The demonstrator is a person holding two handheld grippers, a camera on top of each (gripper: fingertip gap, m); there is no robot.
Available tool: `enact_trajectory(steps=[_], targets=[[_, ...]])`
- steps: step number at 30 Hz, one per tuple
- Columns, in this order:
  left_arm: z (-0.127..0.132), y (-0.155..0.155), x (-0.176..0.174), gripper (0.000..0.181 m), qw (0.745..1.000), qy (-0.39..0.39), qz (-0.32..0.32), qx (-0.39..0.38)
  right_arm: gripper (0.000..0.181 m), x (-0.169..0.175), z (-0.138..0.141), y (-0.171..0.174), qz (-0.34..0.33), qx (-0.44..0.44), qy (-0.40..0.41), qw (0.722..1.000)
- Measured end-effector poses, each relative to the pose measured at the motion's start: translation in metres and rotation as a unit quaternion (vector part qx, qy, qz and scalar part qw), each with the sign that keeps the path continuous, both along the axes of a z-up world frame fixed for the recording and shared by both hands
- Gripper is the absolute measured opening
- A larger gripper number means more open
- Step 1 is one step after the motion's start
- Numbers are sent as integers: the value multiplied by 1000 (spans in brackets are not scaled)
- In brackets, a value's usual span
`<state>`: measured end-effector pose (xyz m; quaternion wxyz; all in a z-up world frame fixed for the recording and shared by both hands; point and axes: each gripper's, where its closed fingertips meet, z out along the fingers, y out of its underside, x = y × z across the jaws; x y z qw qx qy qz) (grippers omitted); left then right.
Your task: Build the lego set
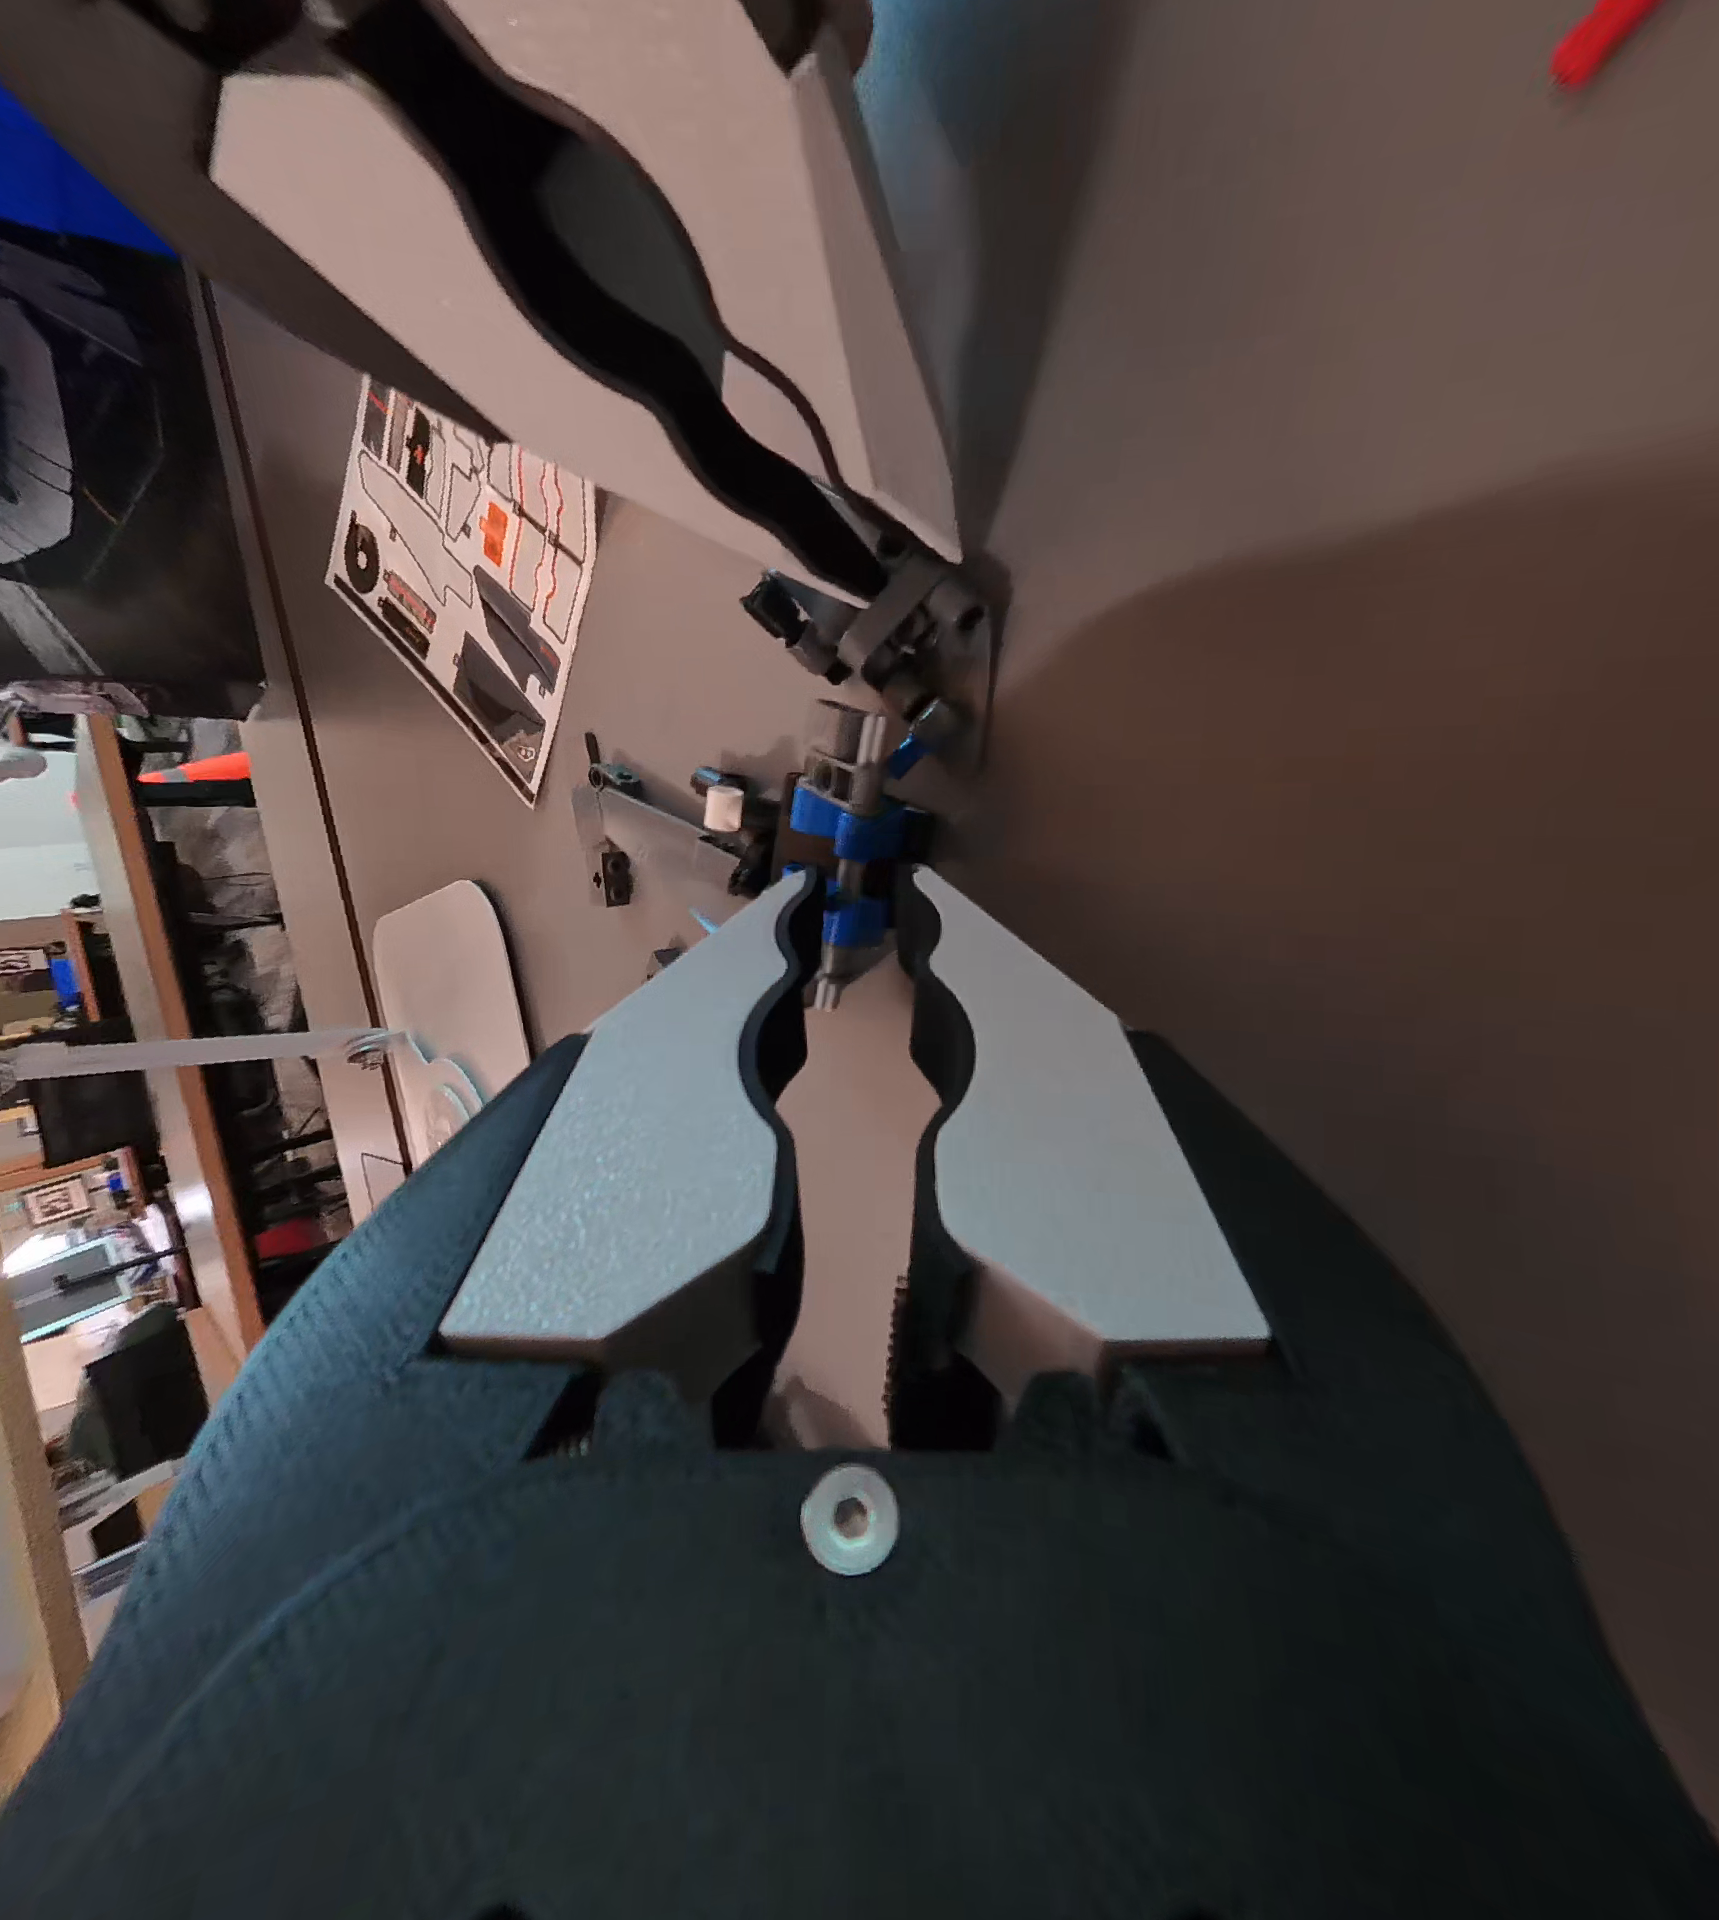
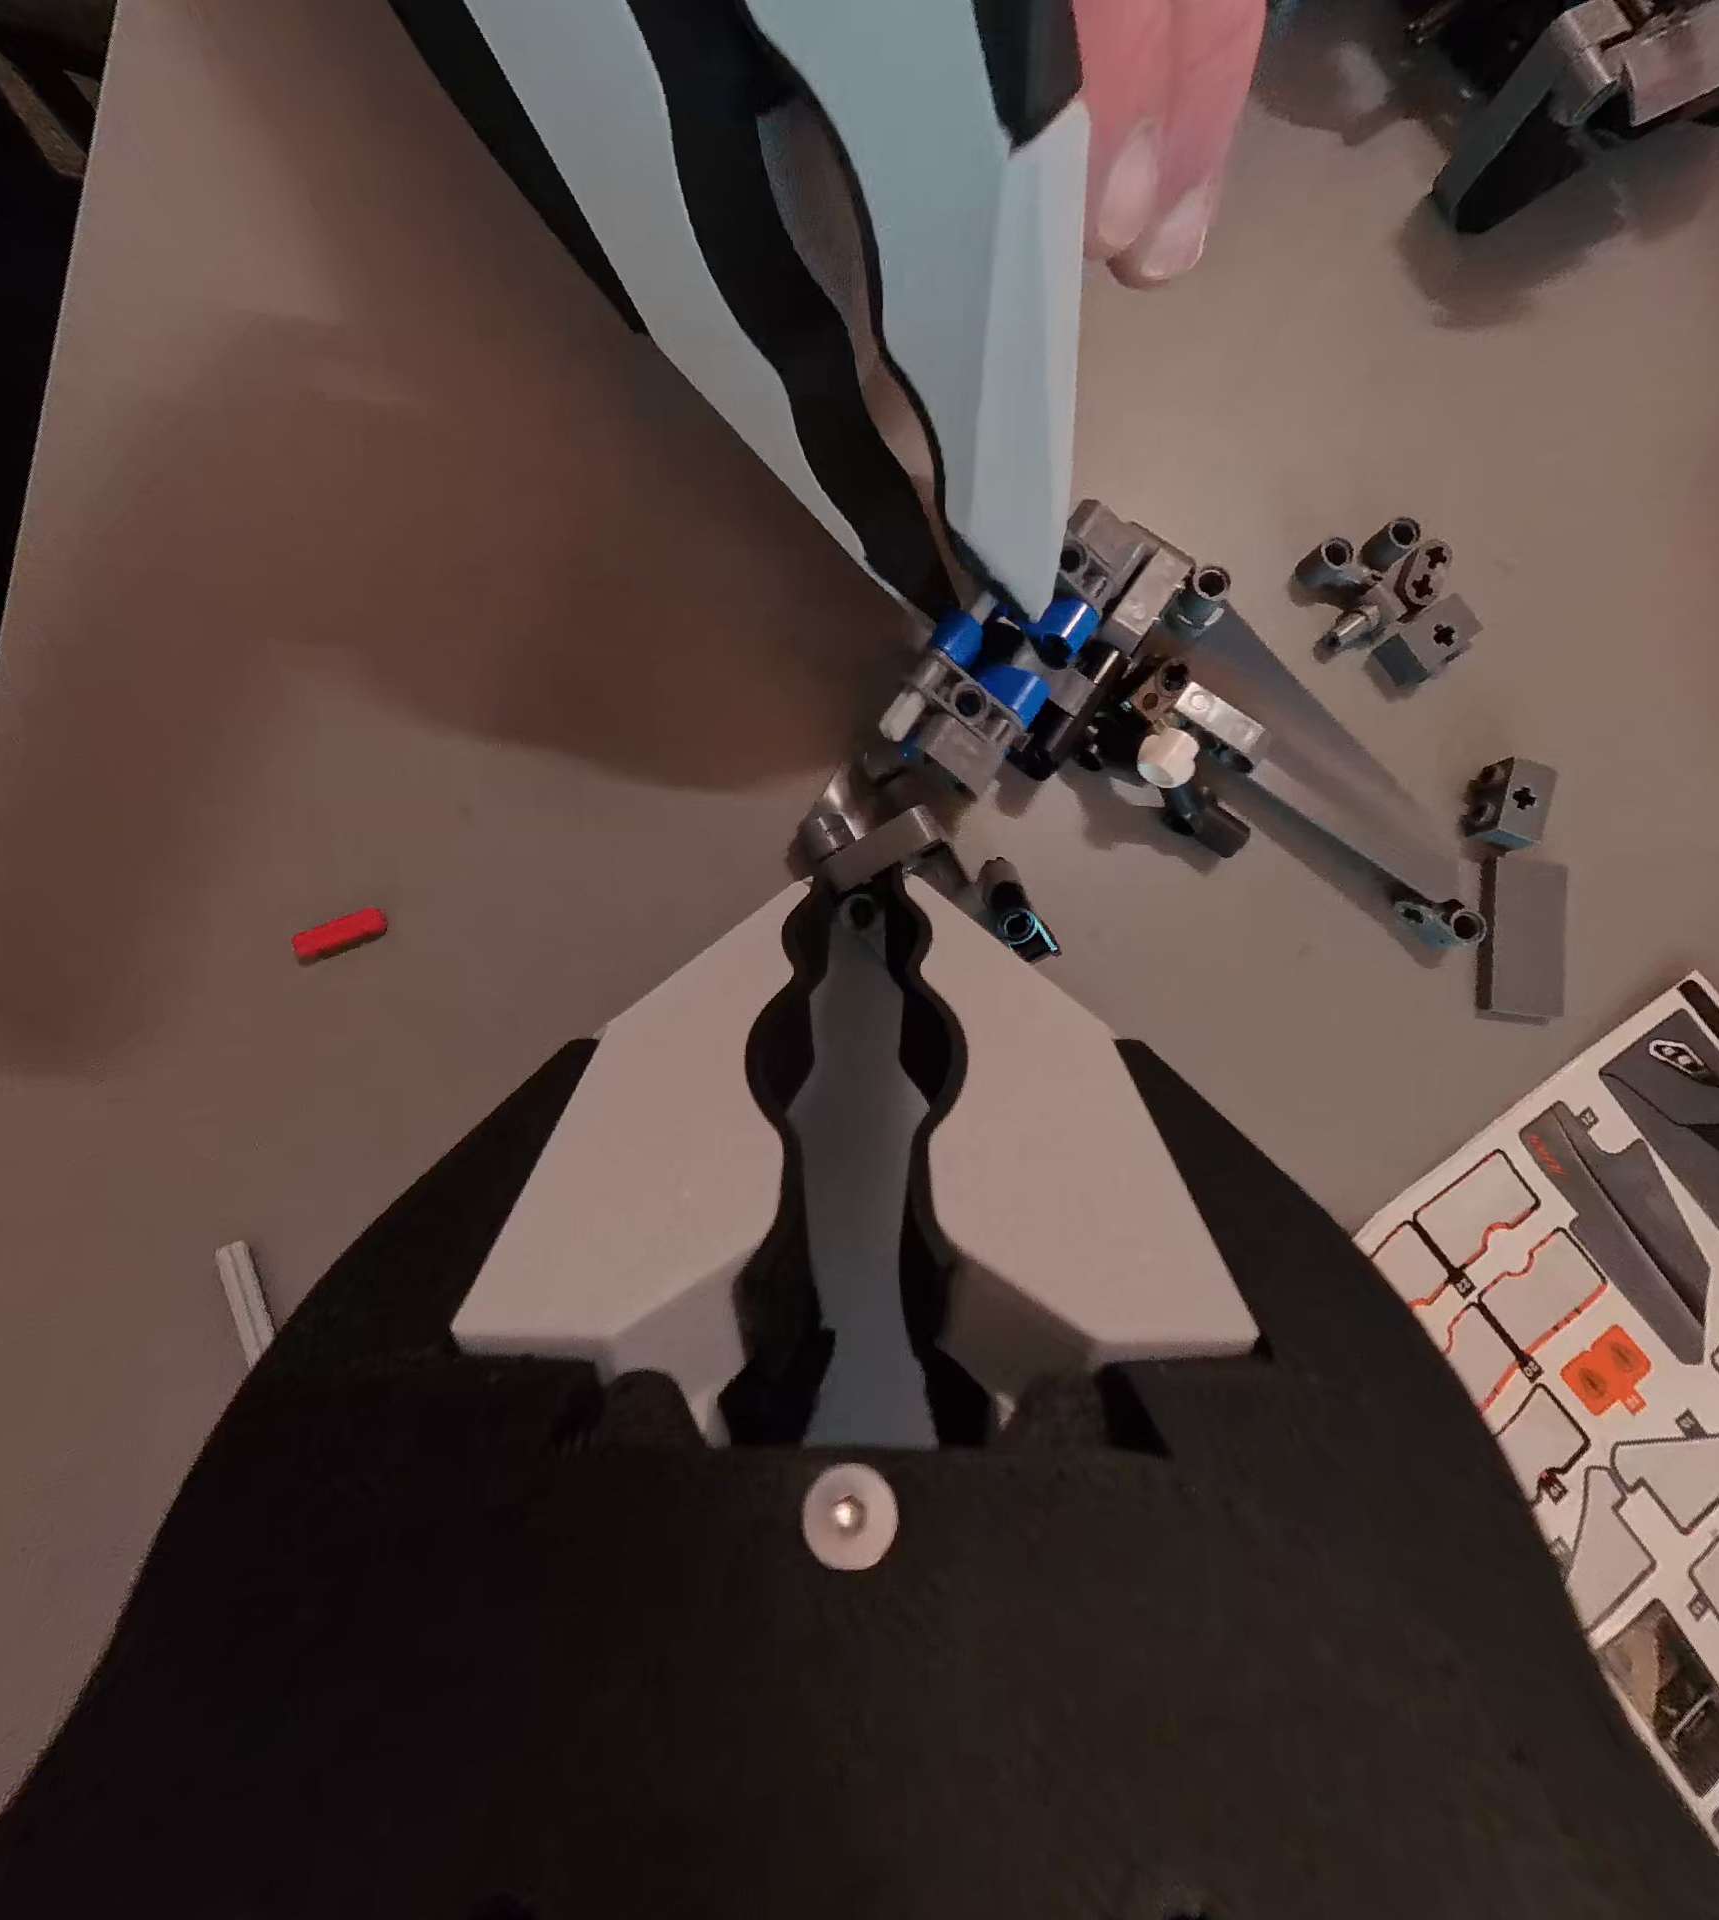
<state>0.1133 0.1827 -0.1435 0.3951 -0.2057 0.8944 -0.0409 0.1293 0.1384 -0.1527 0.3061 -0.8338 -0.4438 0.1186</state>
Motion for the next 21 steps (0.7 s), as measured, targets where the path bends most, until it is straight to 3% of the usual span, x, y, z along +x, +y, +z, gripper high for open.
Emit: enact_trajectory(steps=[8, 21], targets=[[1, 3, 1, 5, 1000, -22, -4, 1, 22, 6, -1, 2, -4, 18, -20, 1000], [8, 7, -10, 4, 998, -38, 0, -48, 24, -10, 15, -3, 15, 53, -6, 998]])
